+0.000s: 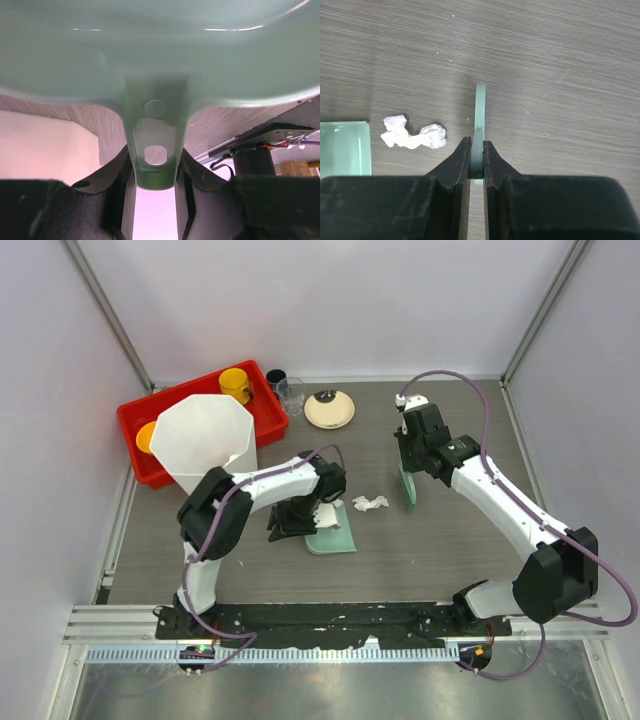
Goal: Sweep away the paper scraps from the table
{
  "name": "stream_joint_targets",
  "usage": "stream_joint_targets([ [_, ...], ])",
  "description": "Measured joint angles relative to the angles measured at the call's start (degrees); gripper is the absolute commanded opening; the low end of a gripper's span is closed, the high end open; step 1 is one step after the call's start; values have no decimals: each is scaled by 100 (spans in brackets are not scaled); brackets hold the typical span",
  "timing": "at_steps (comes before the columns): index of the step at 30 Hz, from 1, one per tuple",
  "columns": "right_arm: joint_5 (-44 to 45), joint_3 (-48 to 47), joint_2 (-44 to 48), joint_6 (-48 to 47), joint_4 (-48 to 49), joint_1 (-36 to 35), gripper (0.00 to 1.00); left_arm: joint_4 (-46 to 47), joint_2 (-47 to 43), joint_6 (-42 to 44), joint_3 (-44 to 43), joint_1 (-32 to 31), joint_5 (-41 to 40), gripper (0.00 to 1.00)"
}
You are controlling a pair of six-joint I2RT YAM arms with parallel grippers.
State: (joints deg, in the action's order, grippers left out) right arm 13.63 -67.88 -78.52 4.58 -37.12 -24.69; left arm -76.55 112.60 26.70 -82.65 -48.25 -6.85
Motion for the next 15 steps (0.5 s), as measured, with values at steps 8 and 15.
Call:
stream_joint_targets([
  [8,-461,402,72,146,774,-470,1,-7,837,-81,-439,87,-173,0],
  [15,-1139,476,118,348,1121,-776,1,9,992,-90,-1003,378,-61,0],
])
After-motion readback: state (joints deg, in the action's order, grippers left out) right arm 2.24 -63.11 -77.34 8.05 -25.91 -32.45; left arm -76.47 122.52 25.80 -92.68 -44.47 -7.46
